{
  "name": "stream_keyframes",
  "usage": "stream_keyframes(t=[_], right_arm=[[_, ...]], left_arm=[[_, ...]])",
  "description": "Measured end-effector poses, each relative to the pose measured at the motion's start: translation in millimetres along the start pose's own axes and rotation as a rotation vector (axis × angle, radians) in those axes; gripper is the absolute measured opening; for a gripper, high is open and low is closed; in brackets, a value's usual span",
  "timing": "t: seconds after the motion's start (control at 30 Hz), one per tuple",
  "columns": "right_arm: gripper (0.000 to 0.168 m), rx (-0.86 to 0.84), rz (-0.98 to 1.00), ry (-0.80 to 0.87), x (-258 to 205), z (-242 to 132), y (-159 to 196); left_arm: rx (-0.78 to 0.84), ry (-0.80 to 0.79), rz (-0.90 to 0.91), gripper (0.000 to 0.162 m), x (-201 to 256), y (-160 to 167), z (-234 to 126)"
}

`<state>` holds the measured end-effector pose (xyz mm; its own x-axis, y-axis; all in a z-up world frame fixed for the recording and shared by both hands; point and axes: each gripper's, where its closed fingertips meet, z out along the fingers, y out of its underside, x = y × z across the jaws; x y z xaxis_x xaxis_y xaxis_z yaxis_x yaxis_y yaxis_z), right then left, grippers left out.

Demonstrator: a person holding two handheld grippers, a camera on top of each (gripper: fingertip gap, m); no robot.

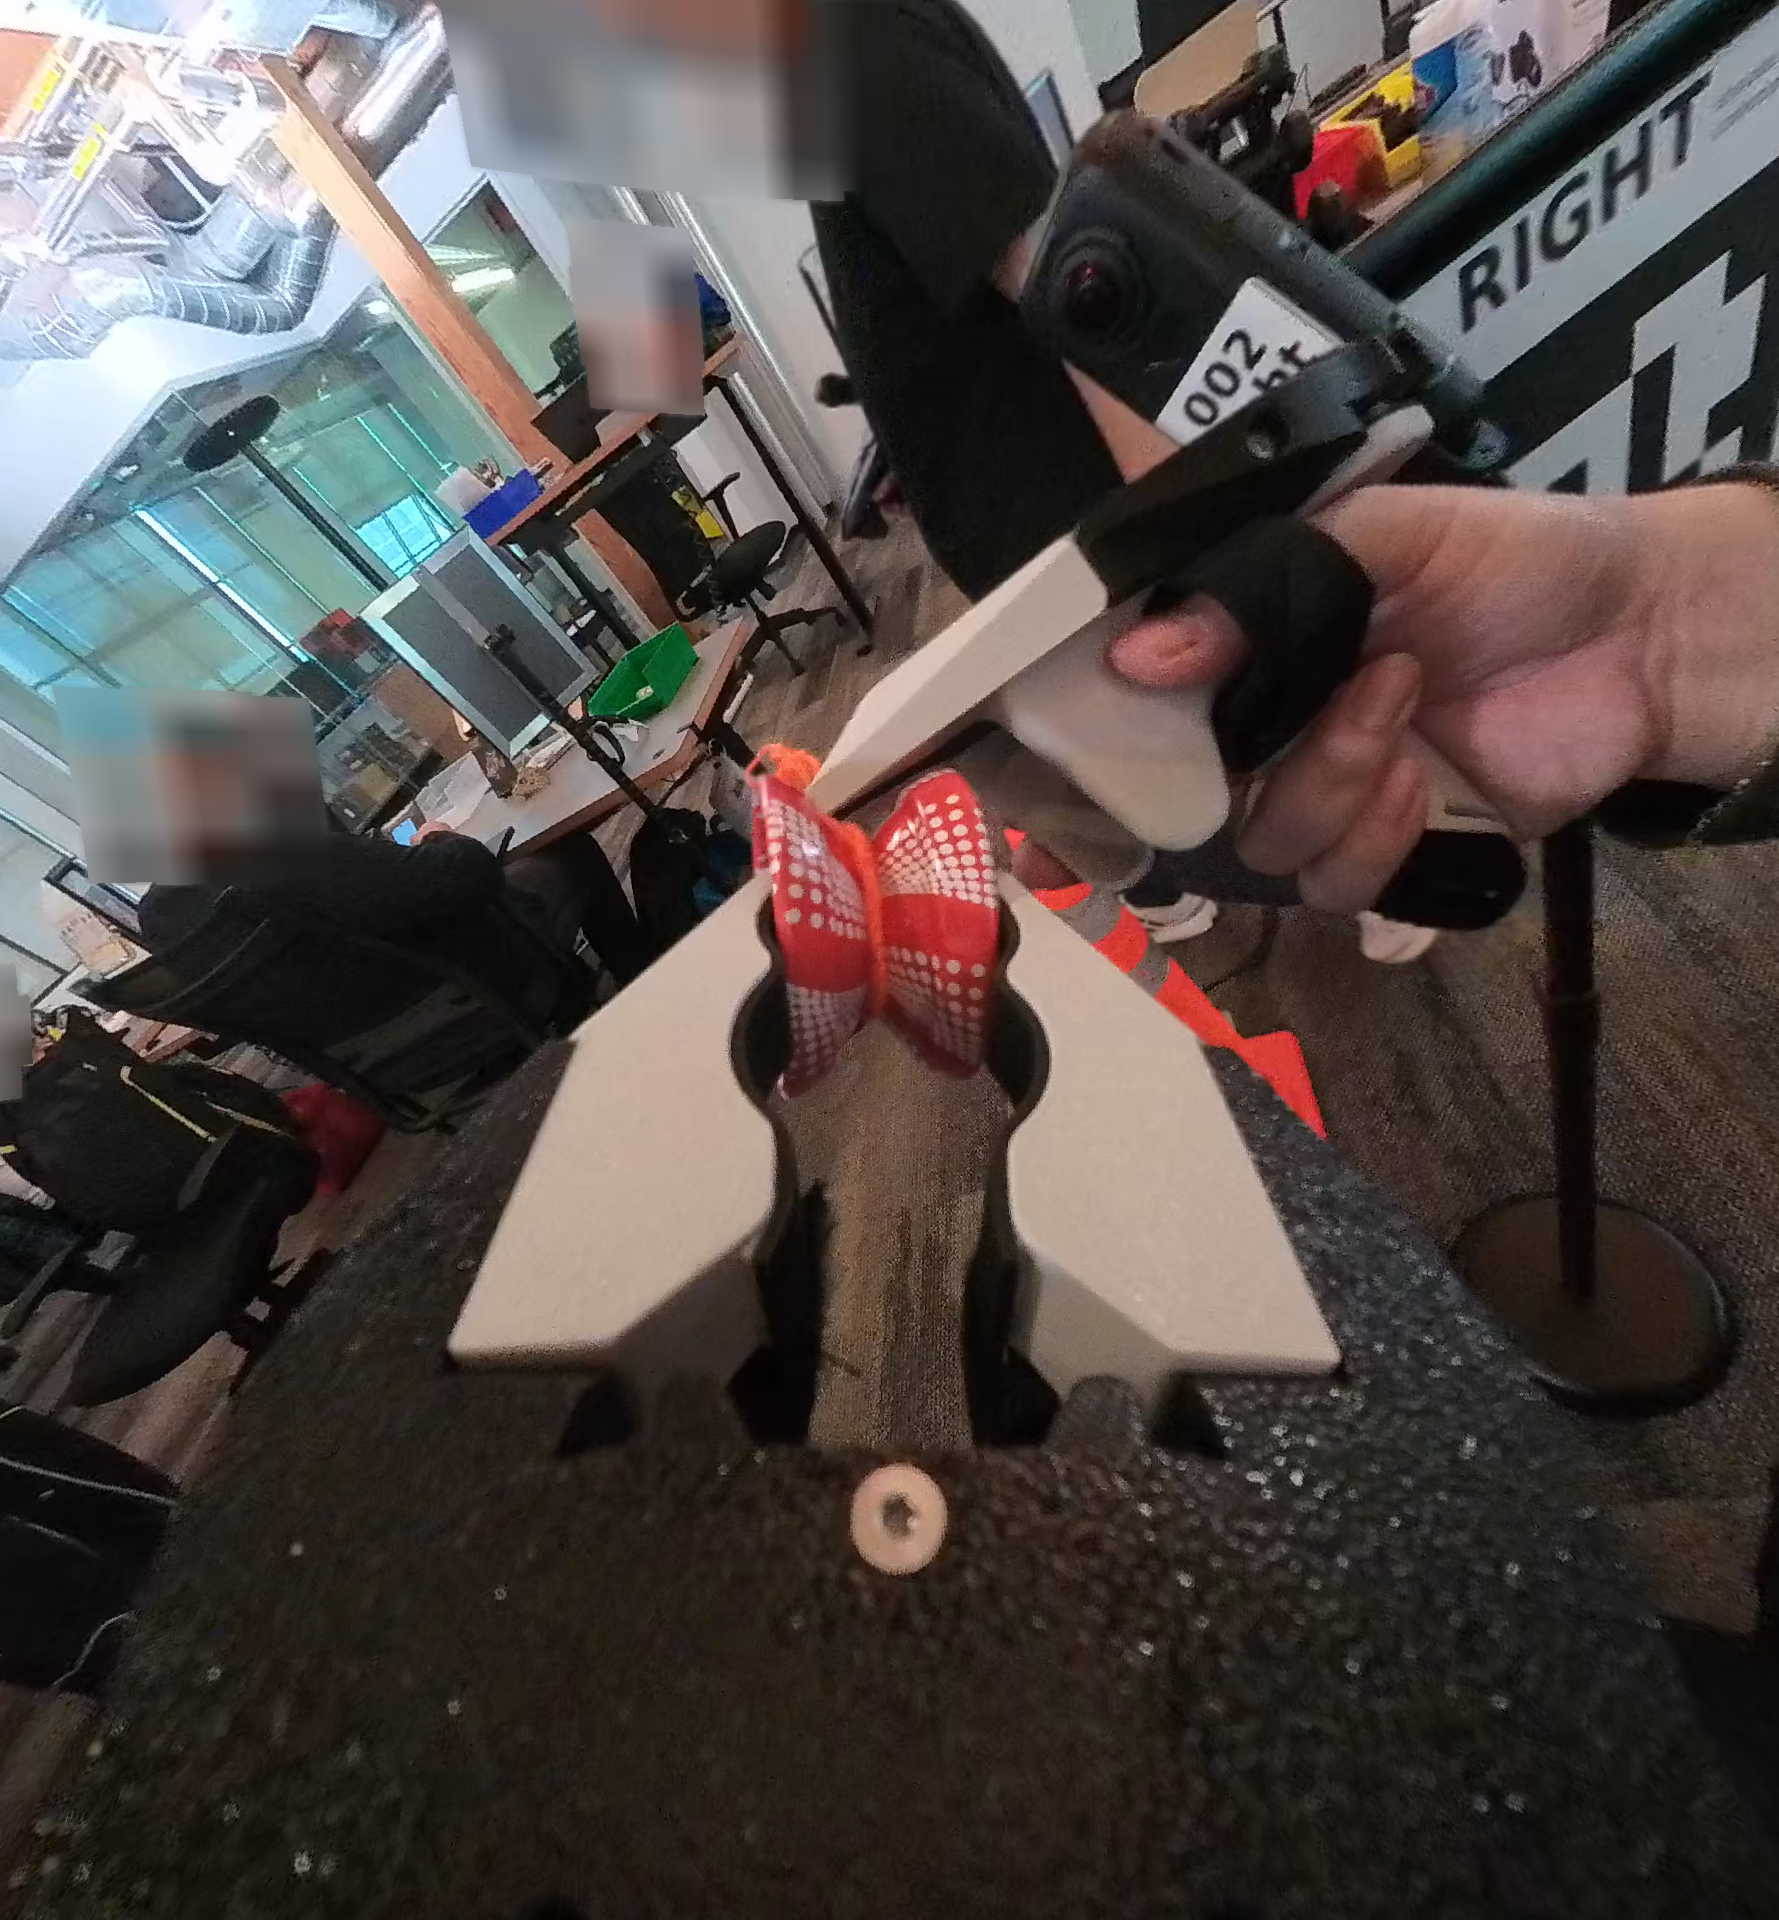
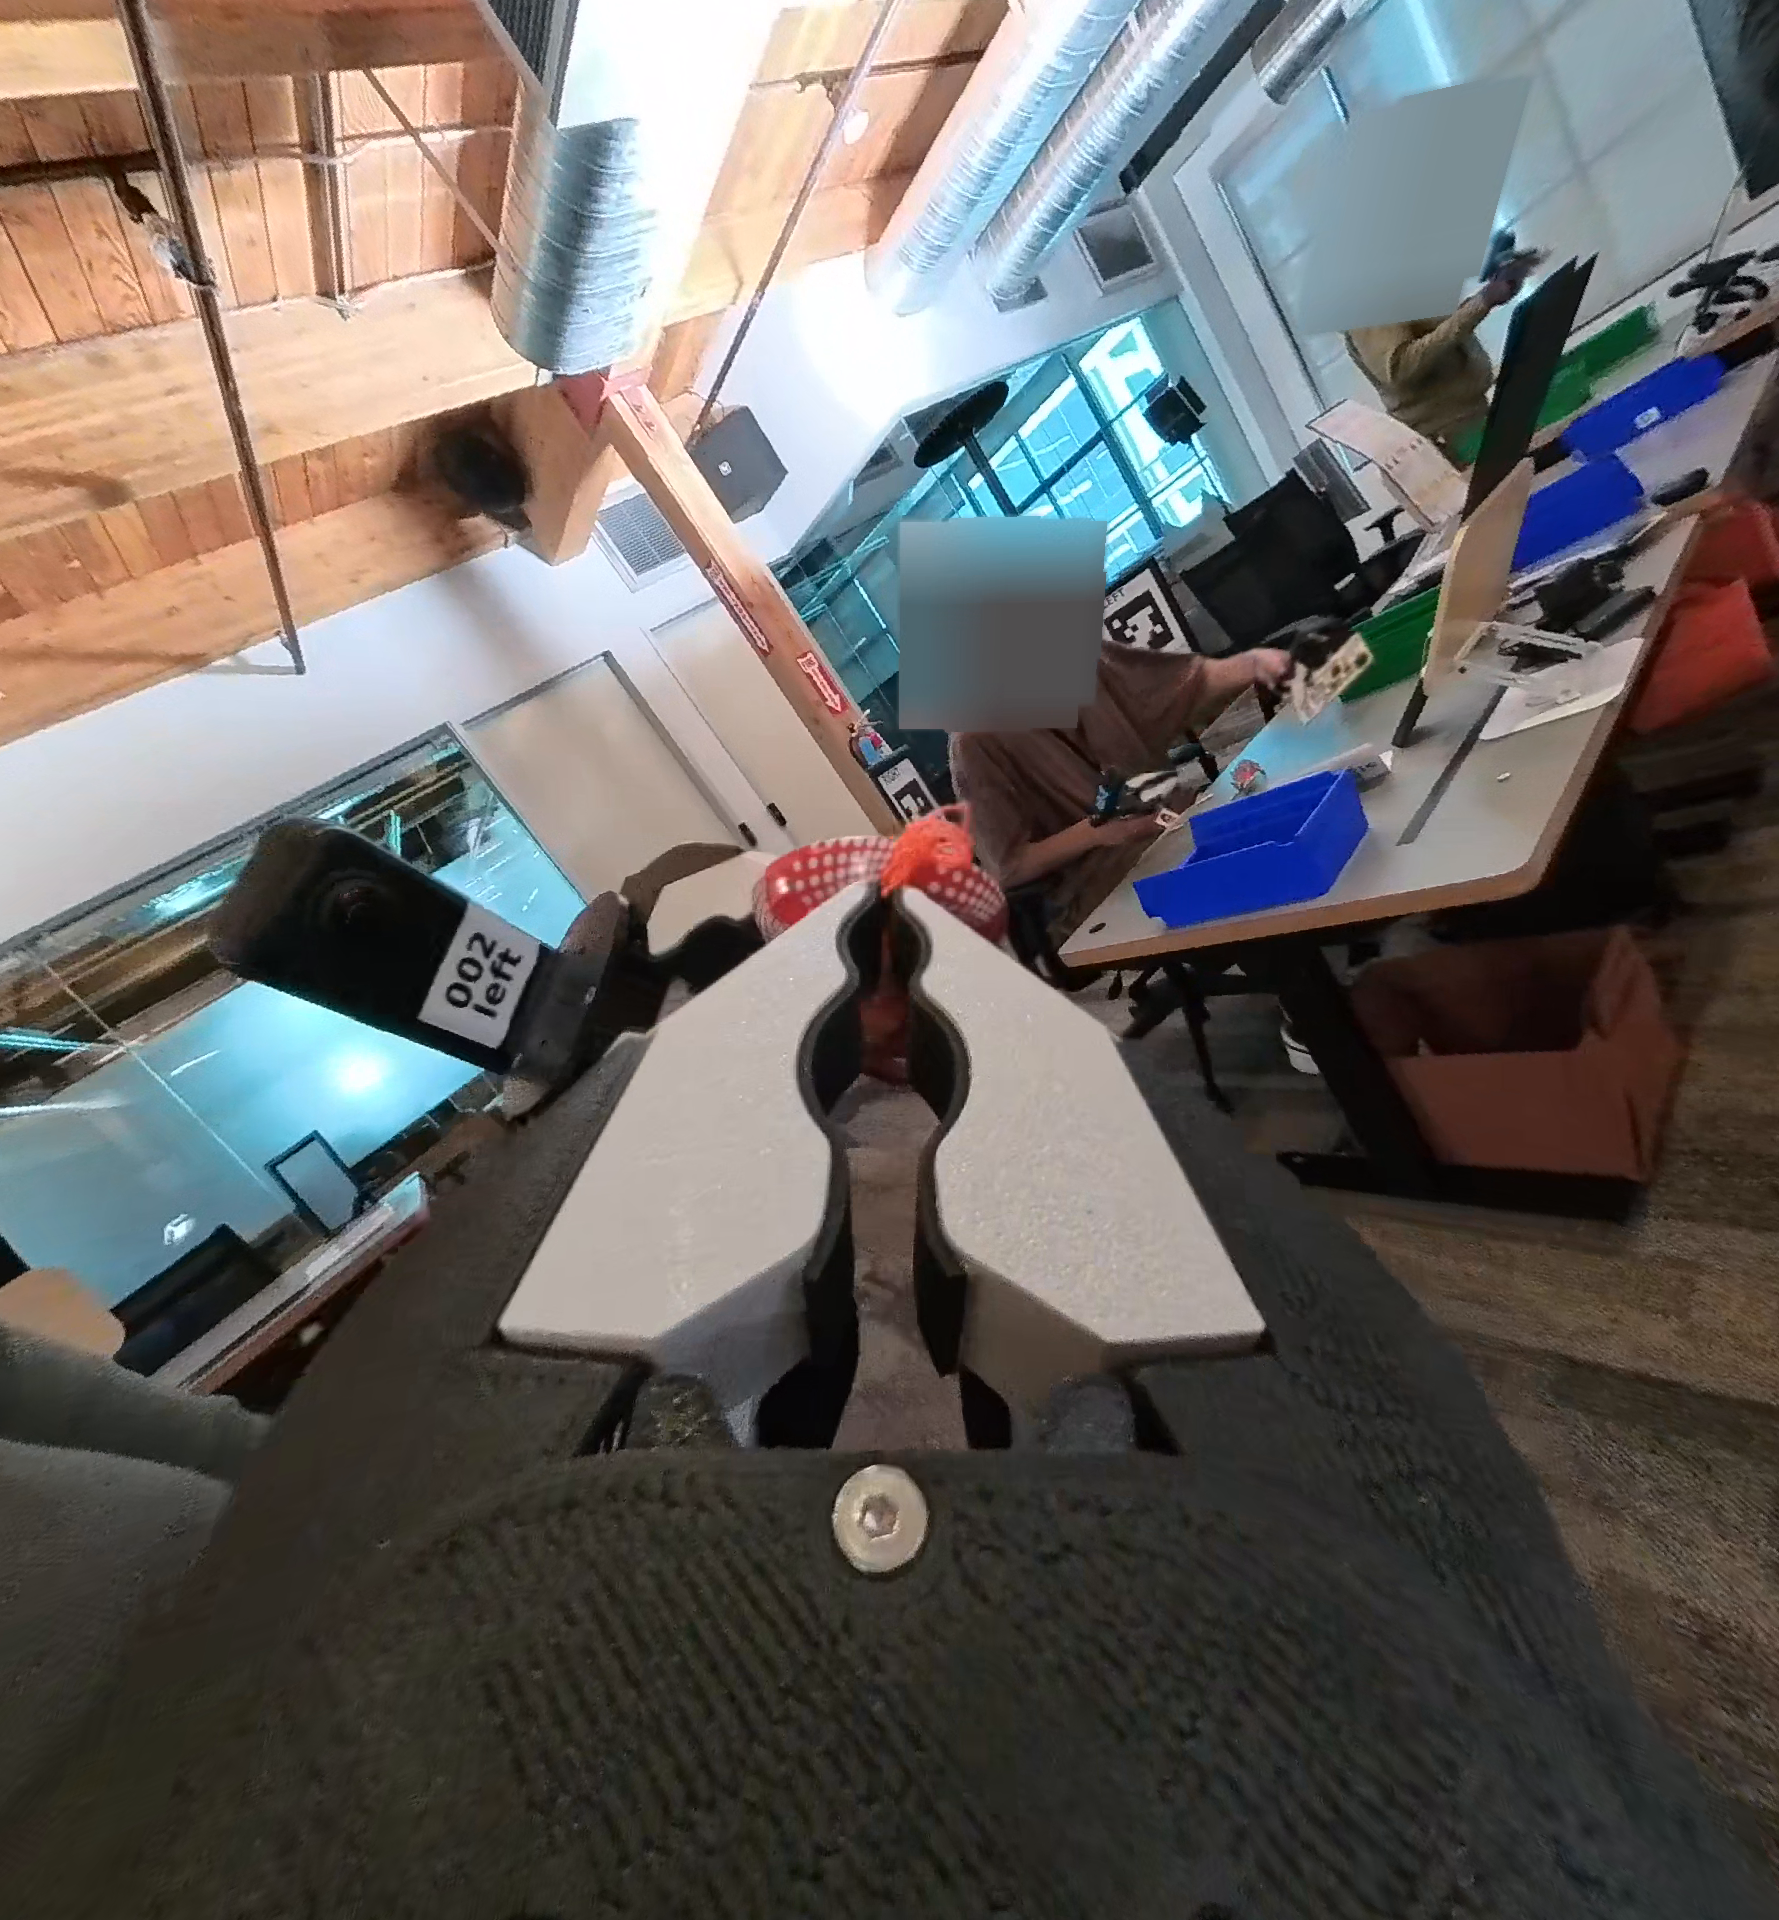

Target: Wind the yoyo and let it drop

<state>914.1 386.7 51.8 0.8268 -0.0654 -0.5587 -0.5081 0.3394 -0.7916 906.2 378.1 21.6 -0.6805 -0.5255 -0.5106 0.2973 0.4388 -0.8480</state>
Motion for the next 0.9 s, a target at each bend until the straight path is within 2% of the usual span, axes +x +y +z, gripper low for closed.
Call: stream_keyframes(t=[0.23, 0.4, 0.57, 0.77, 0.9], right_arm=[[0.0, 0.06, -0.01, -0.025, 4, 4, -11], [0.013, 0.128, 0.11, -0.134, 0, 9, -17], [0.015, 0.149, 0.197, -0.202, 1, 9, -16], [0.014, 0.146, 0.239, -0.169, 11, 10, -12], [0.0, 0.125, 0.215, -0.118, 22, 10, -7]], left_arm=[[-0.02, -0.08, 0.056, 0.031, -4, 2, 4], [-0.032, -0.101, 0.13, 0.031, -9, -1, 0], [-0.095, -0.116, 0.213, 0.032, -10, 3, 1], [-0.167, -0.127, 0.294, 0.031, -9, 11, 6], [-0.249, -0.147, 0.372, 0.031, -10, 21, 10]])
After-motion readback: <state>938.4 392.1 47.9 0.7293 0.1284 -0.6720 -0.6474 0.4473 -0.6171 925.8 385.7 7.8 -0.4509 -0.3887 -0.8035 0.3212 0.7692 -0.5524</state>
